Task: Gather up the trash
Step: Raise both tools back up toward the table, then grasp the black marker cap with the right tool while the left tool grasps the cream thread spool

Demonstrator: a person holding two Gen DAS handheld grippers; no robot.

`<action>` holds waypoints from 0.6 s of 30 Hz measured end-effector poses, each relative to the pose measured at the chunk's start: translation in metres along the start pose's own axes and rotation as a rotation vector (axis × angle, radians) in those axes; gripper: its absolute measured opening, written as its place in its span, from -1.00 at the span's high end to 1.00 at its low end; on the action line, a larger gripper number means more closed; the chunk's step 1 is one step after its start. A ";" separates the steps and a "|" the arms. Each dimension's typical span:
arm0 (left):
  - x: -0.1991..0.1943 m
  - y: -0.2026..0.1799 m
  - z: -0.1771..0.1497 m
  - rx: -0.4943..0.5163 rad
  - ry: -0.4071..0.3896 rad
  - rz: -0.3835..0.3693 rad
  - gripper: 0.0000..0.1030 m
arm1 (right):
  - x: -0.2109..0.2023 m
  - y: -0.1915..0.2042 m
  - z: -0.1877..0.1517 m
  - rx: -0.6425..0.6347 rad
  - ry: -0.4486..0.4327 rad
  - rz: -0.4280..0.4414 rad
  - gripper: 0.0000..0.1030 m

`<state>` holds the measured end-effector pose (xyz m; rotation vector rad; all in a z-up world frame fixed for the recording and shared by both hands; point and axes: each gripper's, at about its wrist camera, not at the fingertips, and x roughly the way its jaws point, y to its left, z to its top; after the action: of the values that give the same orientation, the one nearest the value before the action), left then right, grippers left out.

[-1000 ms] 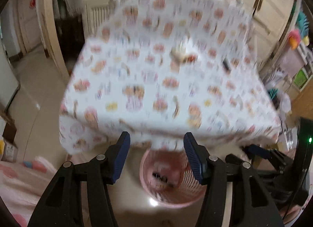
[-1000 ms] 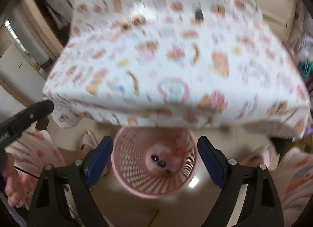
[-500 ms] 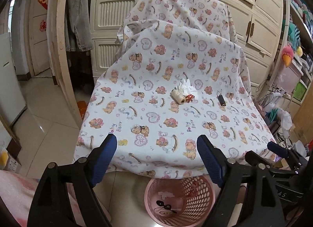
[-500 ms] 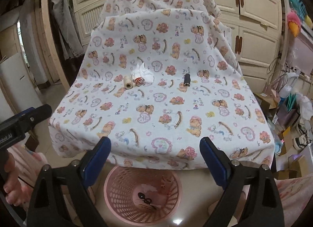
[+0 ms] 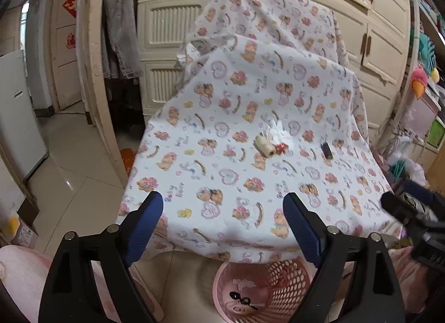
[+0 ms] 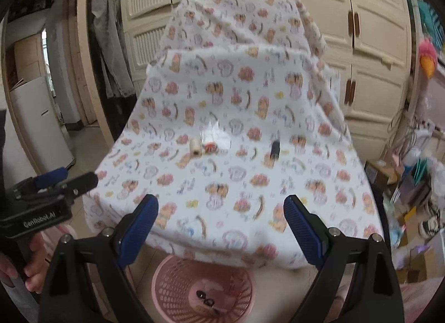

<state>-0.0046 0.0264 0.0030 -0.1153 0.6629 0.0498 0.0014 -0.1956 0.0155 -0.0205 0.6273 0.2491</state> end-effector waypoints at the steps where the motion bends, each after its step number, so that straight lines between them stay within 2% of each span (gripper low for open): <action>1: 0.000 0.001 0.002 -0.005 -0.005 0.007 -0.75 | -0.002 -0.001 0.007 -0.010 -0.006 0.005 -0.72; 3: 0.002 0.003 0.006 -0.016 -0.003 0.008 -0.76 | -0.004 -0.005 0.021 -0.035 -0.014 0.014 -0.53; 5: 0.007 0.003 0.011 -0.023 0.005 0.004 -0.77 | -0.005 -0.014 0.042 -0.050 -0.038 0.037 -0.50; 8: 0.018 0.001 0.022 -0.019 0.026 0.008 -0.85 | 0.004 -0.030 0.073 -0.075 -0.065 0.023 -0.24; 12: 0.031 -0.003 0.035 -0.005 0.029 0.035 -0.85 | 0.033 -0.059 0.103 -0.047 -0.075 -0.013 -0.13; 18: 0.053 -0.018 0.066 0.051 0.036 0.029 -0.87 | 0.091 -0.098 0.107 0.018 -0.009 -0.038 0.15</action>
<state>0.0793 0.0173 0.0234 -0.0579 0.7017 0.0593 0.1575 -0.2599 0.0436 -0.0133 0.6194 0.2070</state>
